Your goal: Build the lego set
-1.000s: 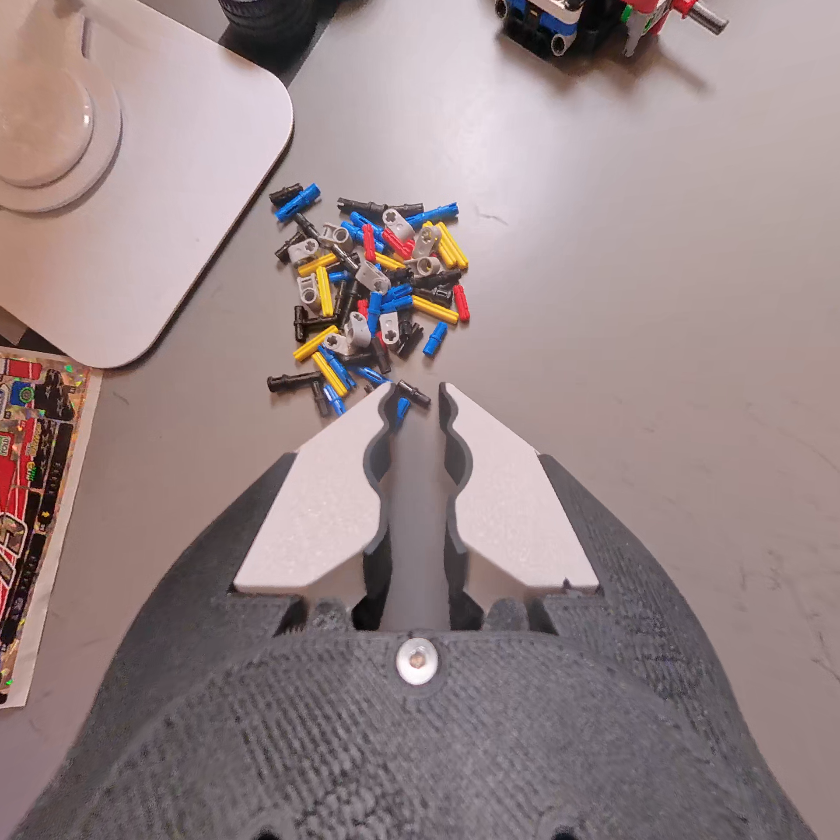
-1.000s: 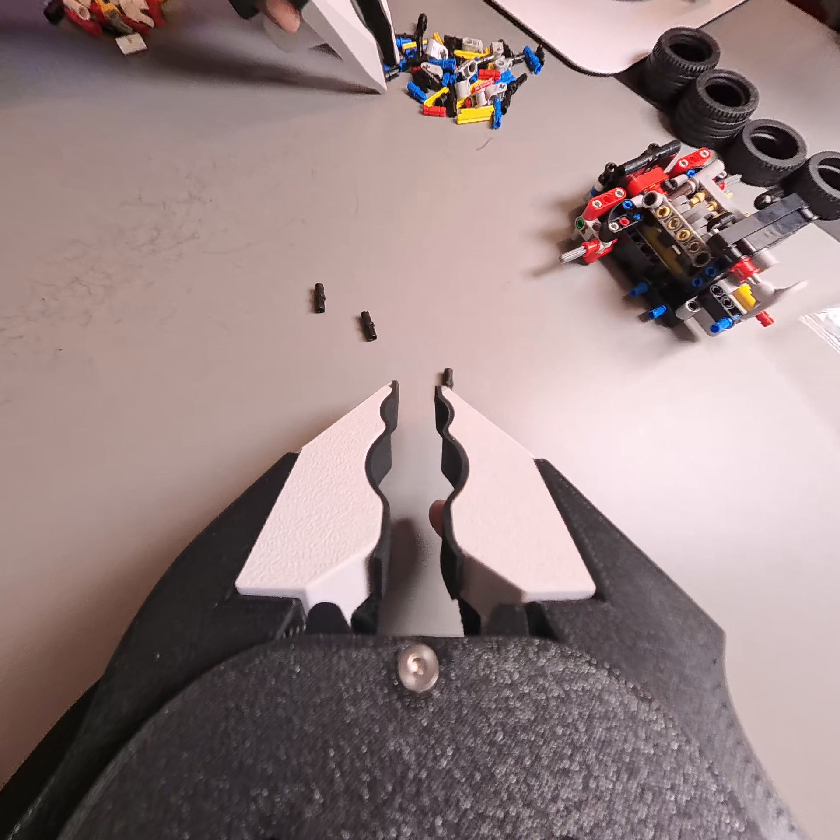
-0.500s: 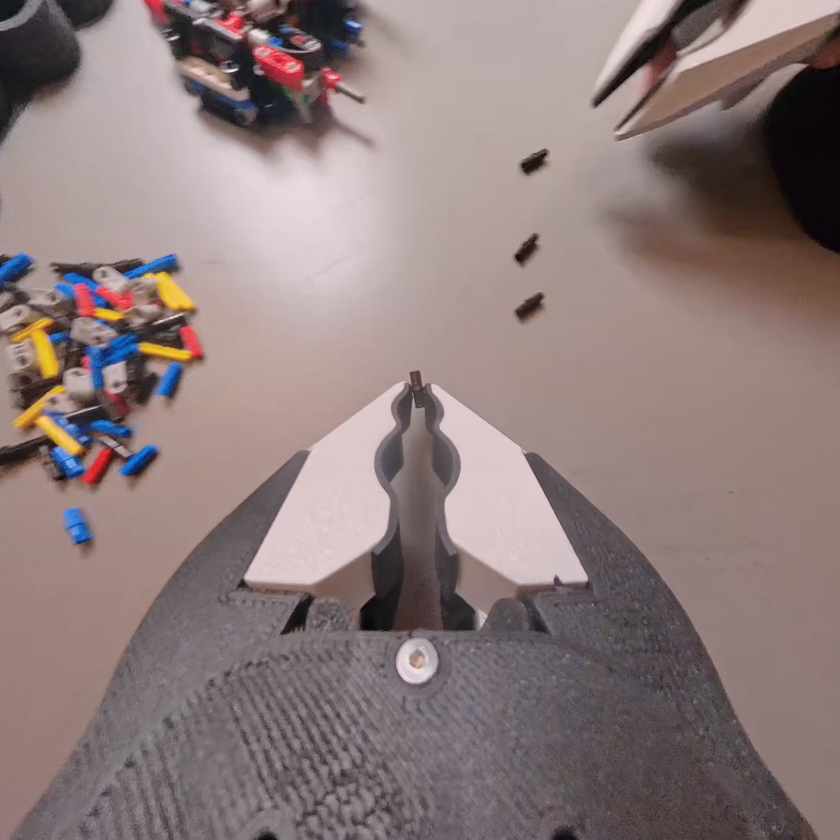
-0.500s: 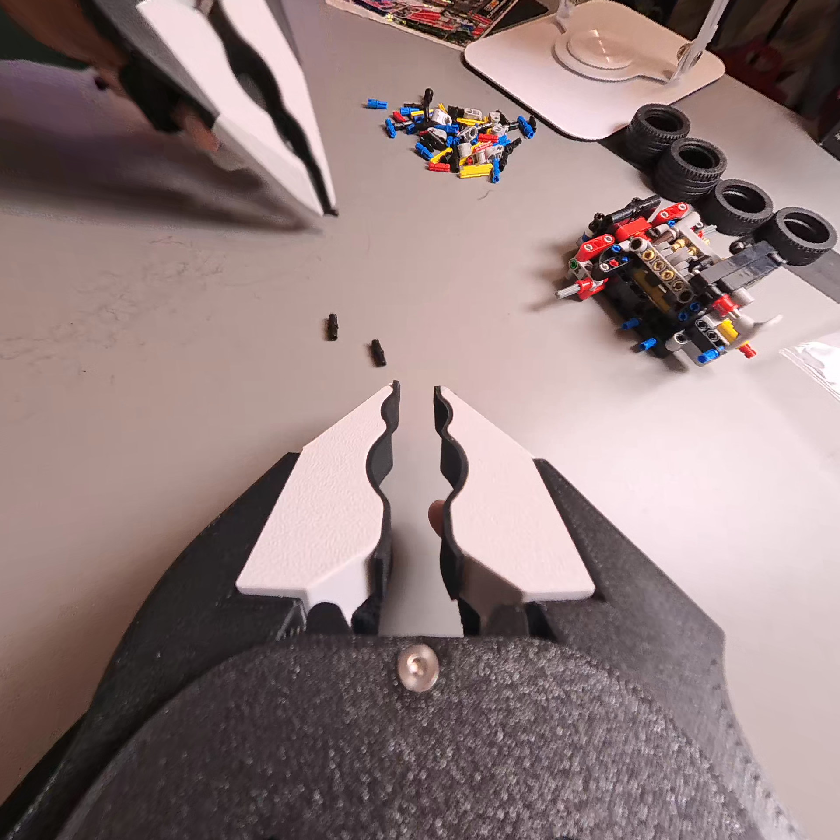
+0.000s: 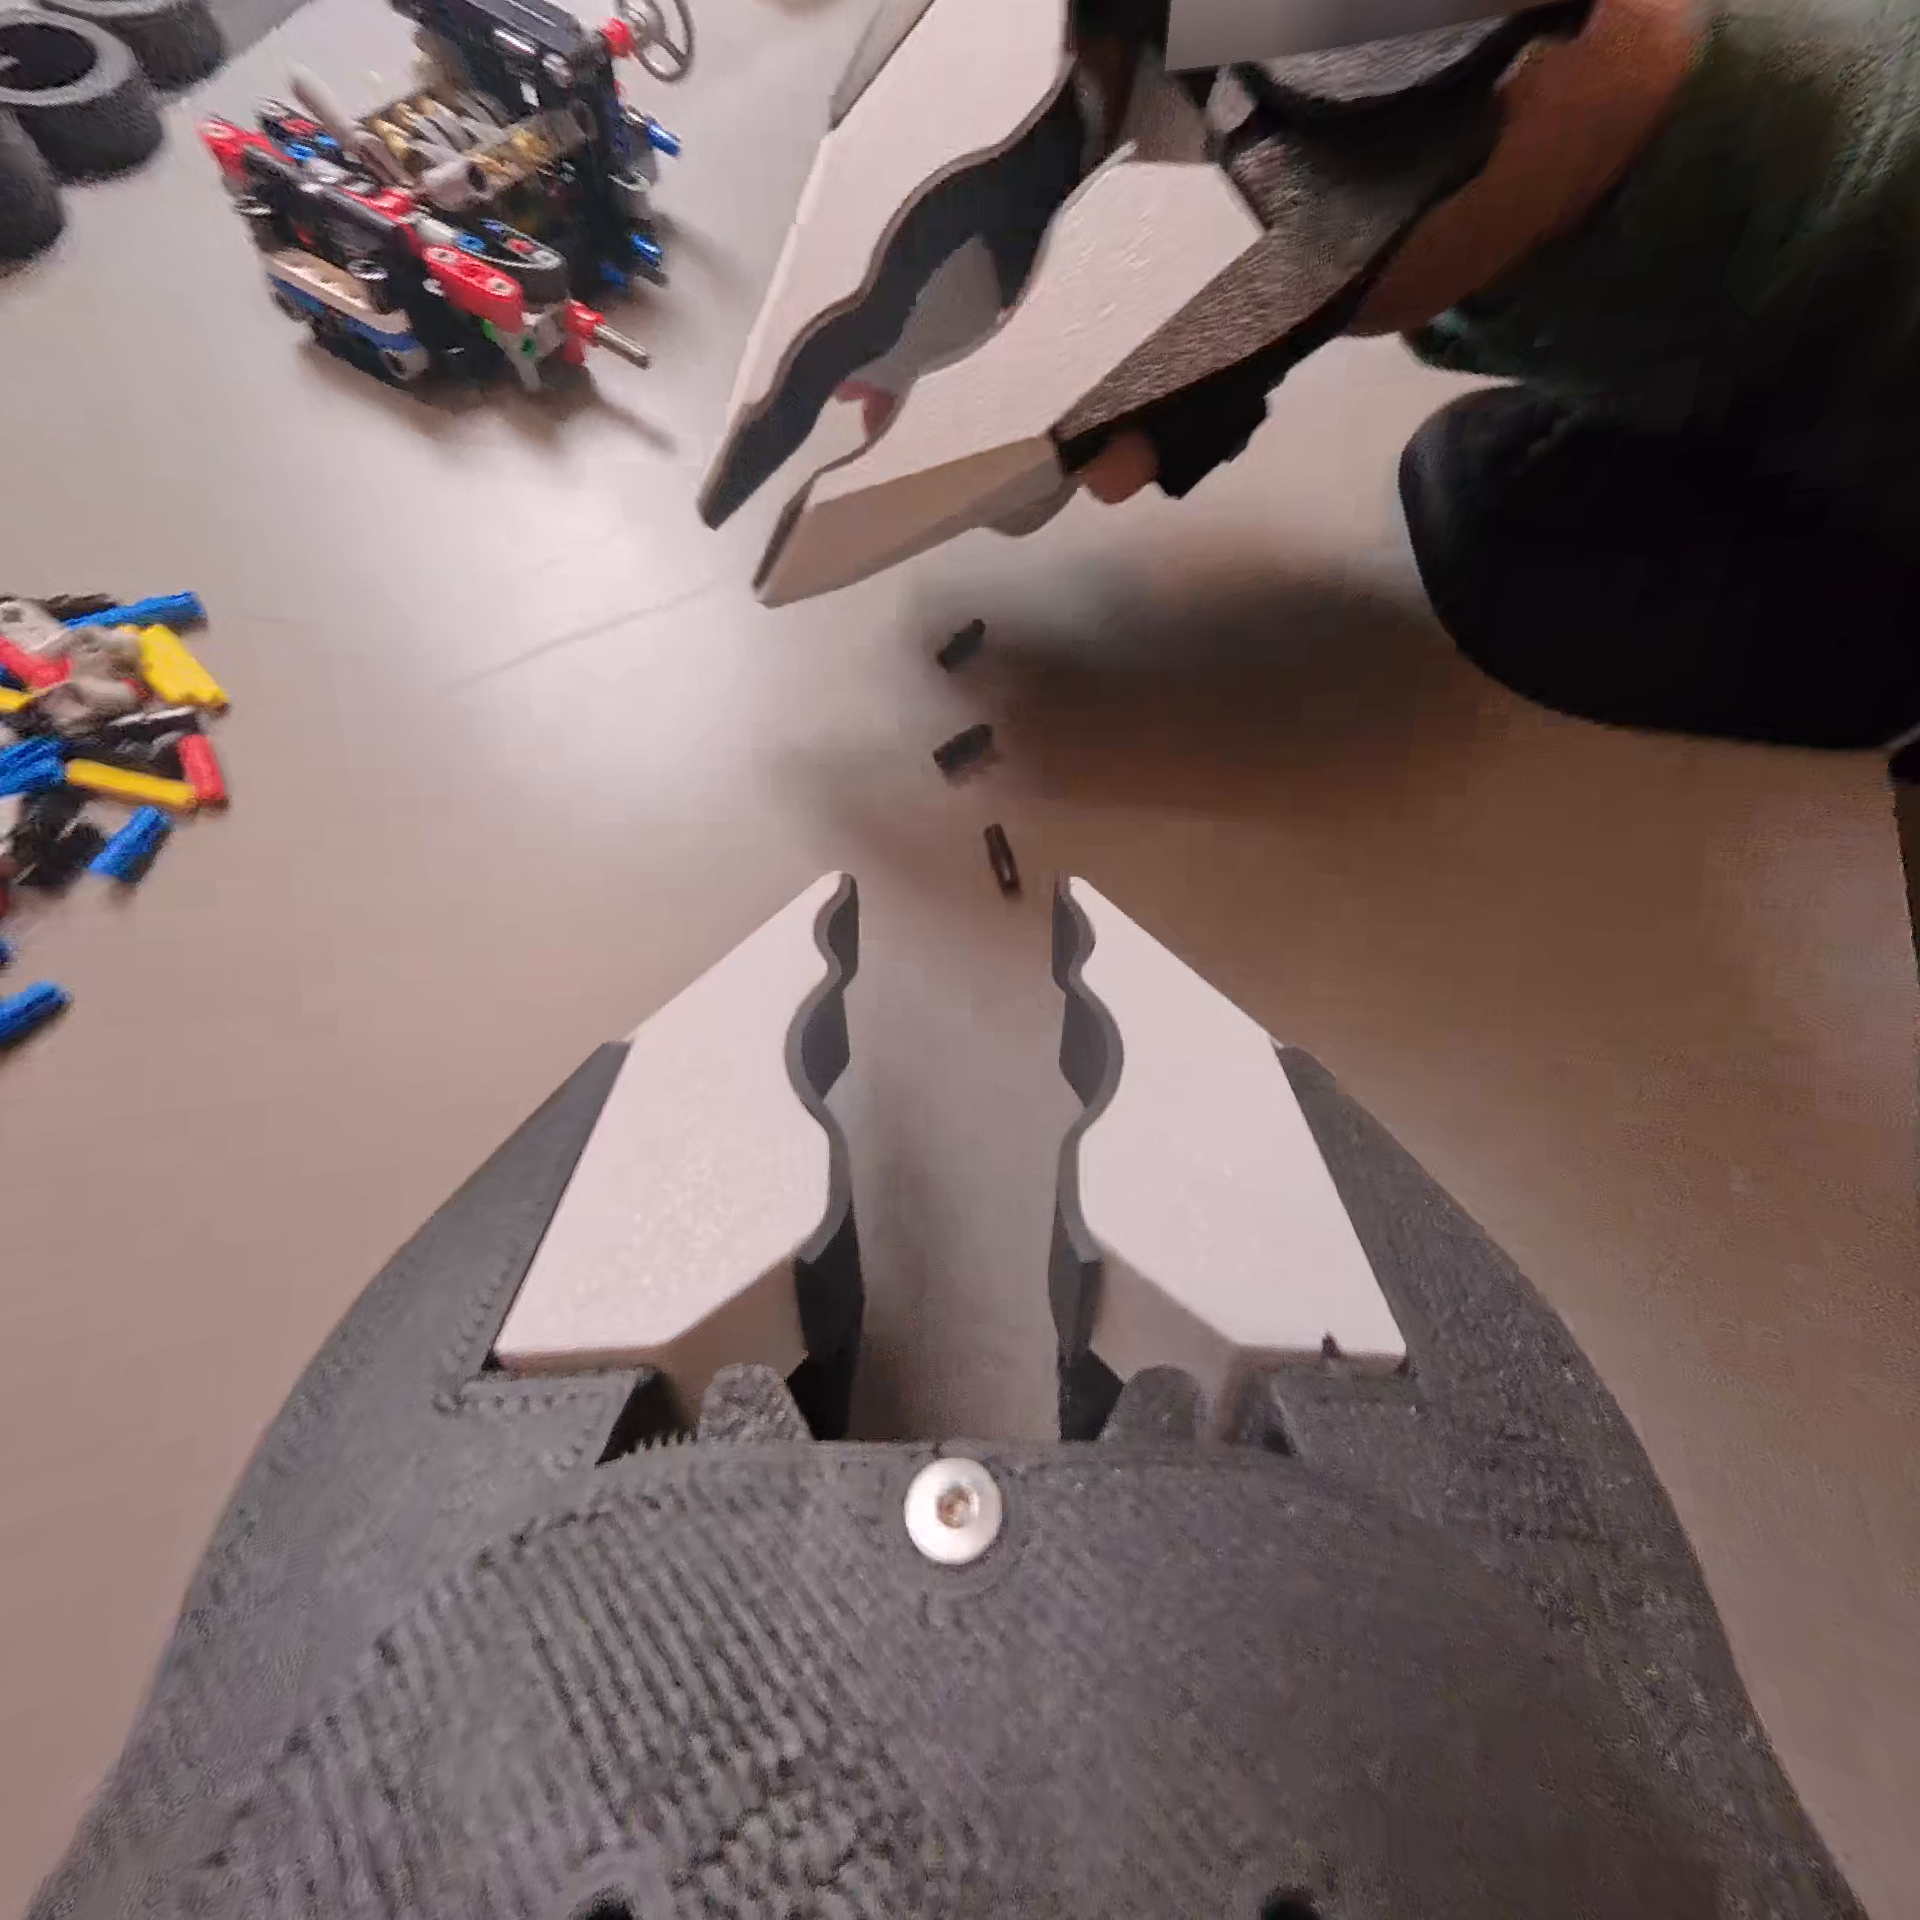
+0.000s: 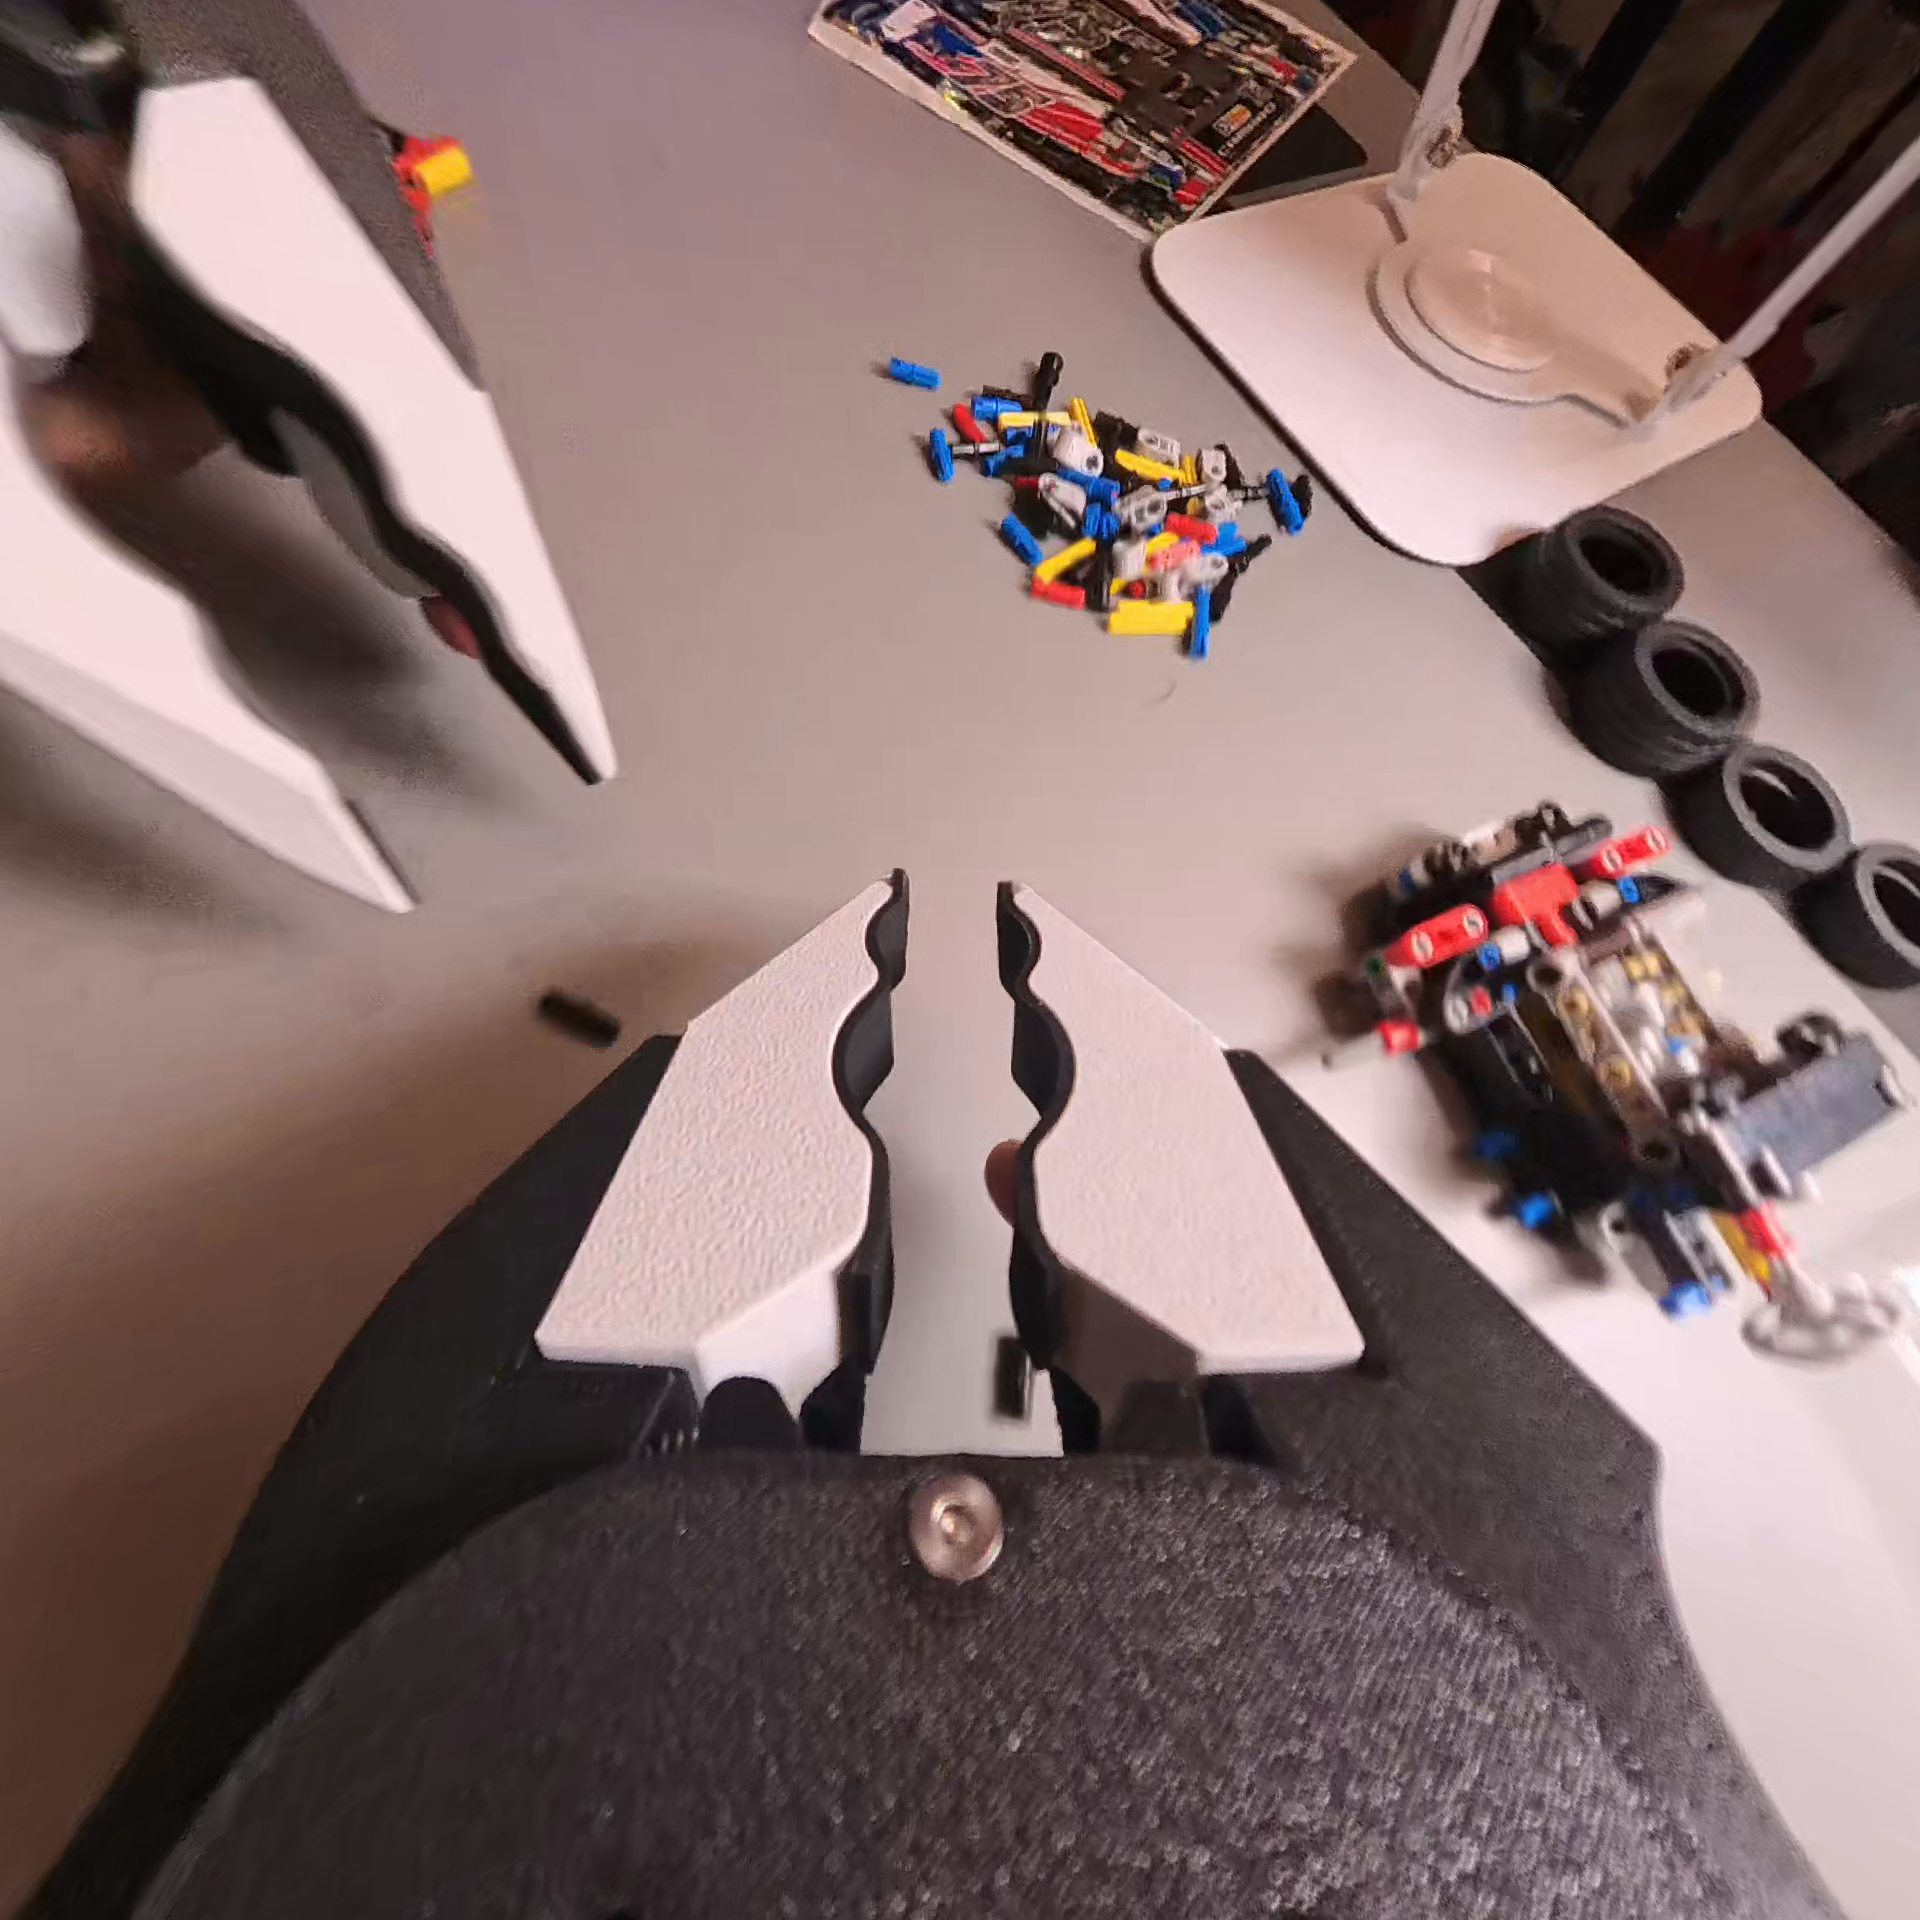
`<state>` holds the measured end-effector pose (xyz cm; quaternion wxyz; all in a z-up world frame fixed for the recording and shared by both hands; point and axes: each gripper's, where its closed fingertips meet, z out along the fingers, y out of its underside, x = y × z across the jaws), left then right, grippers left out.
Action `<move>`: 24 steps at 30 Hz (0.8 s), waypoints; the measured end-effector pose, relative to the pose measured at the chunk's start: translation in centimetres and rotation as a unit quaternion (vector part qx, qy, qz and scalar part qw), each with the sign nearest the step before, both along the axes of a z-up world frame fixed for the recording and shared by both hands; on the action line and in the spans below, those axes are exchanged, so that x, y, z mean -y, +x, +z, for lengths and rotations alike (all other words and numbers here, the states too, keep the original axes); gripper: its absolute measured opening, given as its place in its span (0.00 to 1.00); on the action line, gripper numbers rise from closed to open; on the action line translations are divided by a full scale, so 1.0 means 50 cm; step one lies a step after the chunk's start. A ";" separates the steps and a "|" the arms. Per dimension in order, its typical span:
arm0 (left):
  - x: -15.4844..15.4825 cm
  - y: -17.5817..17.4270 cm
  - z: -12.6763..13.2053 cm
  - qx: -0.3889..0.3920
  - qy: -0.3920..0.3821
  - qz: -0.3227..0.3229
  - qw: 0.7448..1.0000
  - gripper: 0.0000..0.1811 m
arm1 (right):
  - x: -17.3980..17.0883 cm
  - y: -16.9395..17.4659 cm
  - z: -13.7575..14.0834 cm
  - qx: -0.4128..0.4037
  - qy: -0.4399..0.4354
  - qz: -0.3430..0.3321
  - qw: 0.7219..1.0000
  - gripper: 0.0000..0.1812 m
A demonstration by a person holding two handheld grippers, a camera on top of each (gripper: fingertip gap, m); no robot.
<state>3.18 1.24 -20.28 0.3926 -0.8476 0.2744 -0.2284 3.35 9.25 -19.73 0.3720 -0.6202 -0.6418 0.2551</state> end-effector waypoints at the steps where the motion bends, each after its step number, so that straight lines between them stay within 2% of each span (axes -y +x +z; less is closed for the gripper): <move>1: 0.008 -0.015 0.008 0.009 0.008 0.018 1.000 0.19 | -0.006 -0.027 0.000 0.002 -0.005 0.006 1.000 0.08; 6: 0.060 -0.091 0.028 0.030 0.044 0.104 0.993 0.20 | -0.064 -0.148 -0.030 0.040 0.001 0.015 0.999 0.08; 10: 0.096 -0.130 0.035 0.039 0.067 0.143 0.987 0.20 | -0.096 -0.200 -0.058 0.076 0.011 0.019 0.997 0.07; 18: 0.101 -0.147 0.046 0.050 0.083 0.149 0.984 0.19 | -0.110 -0.222 -0.072 0.113 0.022 0.033 0.993 0.02; 24: 0.103 -0.152 0.048 0.042 0.089 0.150 0.984 0.19 | -0.099 -0.208 -0.061 0.113 0.011 0.052 0.992 0.01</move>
